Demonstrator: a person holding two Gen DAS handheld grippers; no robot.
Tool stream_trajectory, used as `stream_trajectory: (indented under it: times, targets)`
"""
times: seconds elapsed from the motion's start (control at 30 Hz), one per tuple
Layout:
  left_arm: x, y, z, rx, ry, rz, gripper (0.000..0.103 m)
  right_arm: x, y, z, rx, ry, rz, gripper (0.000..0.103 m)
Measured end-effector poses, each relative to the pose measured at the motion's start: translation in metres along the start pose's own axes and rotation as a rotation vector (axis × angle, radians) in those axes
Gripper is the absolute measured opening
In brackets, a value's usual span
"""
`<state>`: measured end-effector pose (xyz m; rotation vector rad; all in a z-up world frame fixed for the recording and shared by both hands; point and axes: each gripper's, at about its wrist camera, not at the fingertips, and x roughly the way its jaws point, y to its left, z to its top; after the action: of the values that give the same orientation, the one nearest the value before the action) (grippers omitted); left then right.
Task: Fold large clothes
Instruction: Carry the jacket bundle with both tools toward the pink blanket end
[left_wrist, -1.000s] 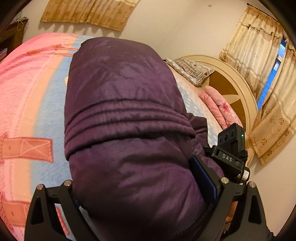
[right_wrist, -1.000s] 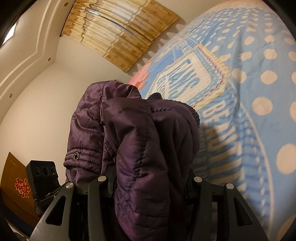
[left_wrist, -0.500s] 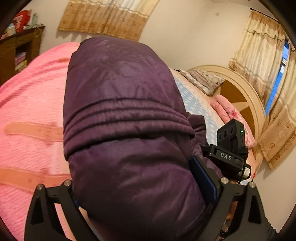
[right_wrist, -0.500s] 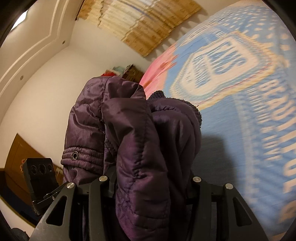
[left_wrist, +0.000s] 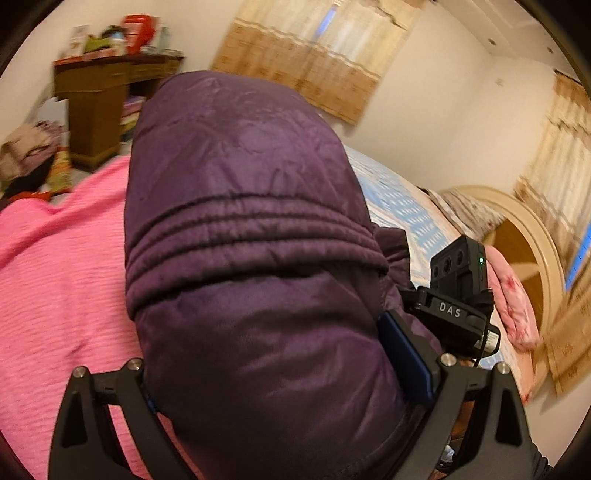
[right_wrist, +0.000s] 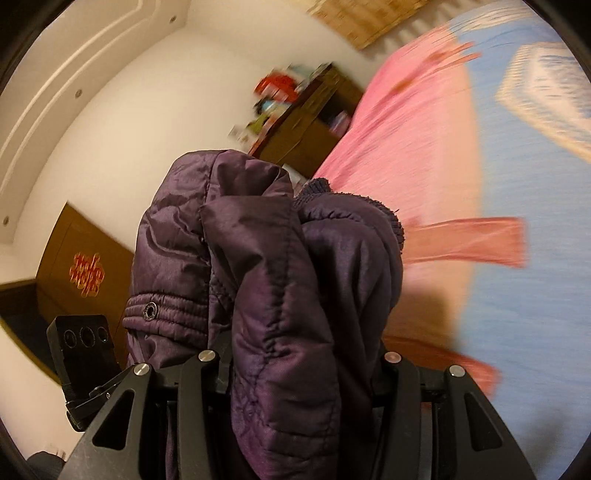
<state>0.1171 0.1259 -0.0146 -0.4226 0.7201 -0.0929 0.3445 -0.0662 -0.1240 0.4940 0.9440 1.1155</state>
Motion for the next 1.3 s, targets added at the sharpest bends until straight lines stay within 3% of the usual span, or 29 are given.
stream_trajectory:
  times: [0.2, 0.4, 0.5, 0.57, 0.63, 0.8, 0.93, 1.07, 1.3]
  targets:
    - [-0.023, 0.045, -0.002, -0.078, -0.037, 0.062, 0.098, 0.069, 0.029, 0.014, -0.050, 0.096, 0.018, 0.047]
    - [-0.019, 0.076, -0.013, -0.149, -0.018, 0.083, 0.099, 0.129, 0.042, 0.014, -0.060, 0.197, -0.006, 0.047]
    - [-0.012, 0.102, -0.018, -0.224, 0.021, 0.070, 0.102, 0.153, 0.039, 0.010, -0.058, 0.241, -0.030, 0.047]
    - [-0.002, 0.129, -0.028, -0.321, 0.064, 0.035, 0.103, 0.167, 0.038, 0.010, -0.059, 0.249, -0.038, 0.047]
    - [0.003, 0.143, -0.036, -0.350, 0.064, -0.006, 0.103, 0.174, 0.039, 0.013, -0.060, 0.253, -0.042, 0.047]
    - [0.017, 0.145, -0.037, -0.303, 0.034, -0.038, 0.103, 0.183, 0.030, 0.009, -0.097, 0.272, -0.106, 0.051]
    - [0.019, 0.138, -0.041, -0.281, 0.022, -0.032, 0.103, 0.183, 0.018, 0.006, -0.056, 0.262, -0.080, 0.057]
    - [-0.006, 0.121, -0.040, -0.272, 0.060, 0.053, 0.103, 0.162, 0.022, -0.002, -0.044, 0.224, -0.095, 0.064]
    - [-0.066, 0.081, -0.031, -0.012, -0.127, 0.312, 0.103, 0.142, 0.041, -0.008, -0.064, 0.163, -0.181, 0.068]
